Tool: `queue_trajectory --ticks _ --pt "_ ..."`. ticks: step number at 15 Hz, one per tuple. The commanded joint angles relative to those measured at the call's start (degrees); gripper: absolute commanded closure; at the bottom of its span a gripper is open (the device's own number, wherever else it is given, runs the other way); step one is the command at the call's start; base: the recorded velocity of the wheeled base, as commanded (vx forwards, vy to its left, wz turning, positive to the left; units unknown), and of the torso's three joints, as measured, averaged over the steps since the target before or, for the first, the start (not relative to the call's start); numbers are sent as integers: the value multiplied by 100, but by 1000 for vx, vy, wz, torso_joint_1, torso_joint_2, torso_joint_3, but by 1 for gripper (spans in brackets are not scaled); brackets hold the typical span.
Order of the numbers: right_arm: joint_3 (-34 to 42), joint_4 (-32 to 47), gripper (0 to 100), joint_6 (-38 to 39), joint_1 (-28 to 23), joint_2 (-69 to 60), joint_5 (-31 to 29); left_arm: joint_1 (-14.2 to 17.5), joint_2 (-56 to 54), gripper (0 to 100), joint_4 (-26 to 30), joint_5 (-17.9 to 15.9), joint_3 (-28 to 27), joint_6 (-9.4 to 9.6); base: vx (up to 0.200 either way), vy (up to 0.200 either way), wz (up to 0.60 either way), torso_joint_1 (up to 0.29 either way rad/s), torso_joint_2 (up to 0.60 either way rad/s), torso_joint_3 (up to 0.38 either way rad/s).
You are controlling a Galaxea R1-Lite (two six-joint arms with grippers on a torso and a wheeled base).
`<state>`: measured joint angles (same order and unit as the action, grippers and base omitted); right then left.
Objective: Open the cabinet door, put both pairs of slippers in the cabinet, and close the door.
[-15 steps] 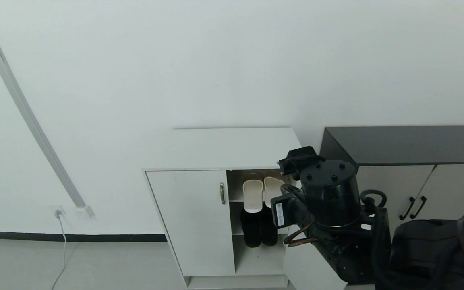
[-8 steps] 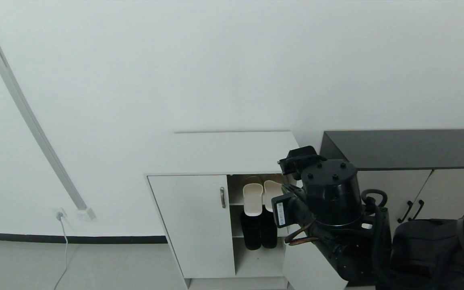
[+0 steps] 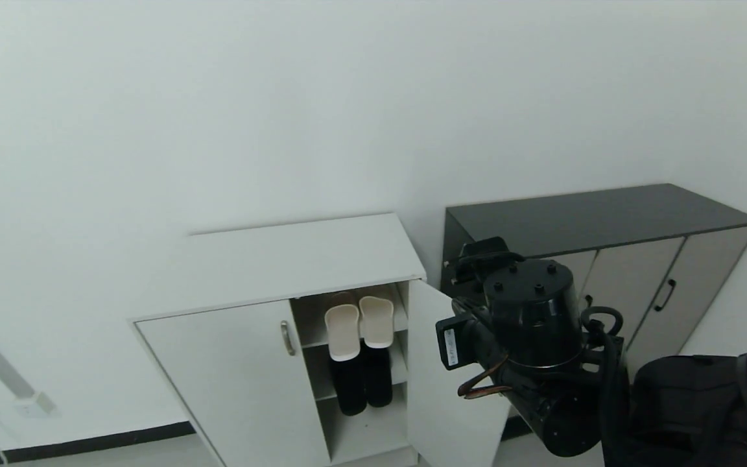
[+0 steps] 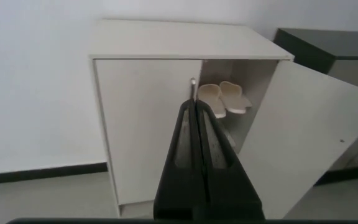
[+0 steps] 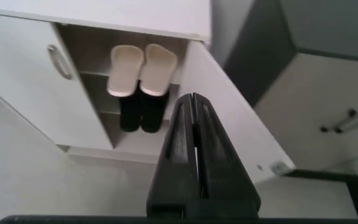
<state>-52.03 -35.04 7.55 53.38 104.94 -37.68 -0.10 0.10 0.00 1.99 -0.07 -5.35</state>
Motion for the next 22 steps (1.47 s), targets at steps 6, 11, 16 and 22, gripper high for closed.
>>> queue_trajectory --ticks 6,11,16,22 --pt "9 -3 100 -8 -21 18 -2 1 -1 100 0 3 -1 -10 0 0 0 0 0 0" --pt "9 -3 100 -8 -21 27 -2 1 -1 100 0 3 -1 -10 -120 0 0 2 1 0" --pt "0 -3 100 -8 -109 44 -2 1 -1 100 0 12 -1 -10 -120 0 0 0 2 -1" --pt "-800 146 100 -306 -1137 203 841 1 -1 100 0 12 -1 -10 0 0 0 0 0 0"
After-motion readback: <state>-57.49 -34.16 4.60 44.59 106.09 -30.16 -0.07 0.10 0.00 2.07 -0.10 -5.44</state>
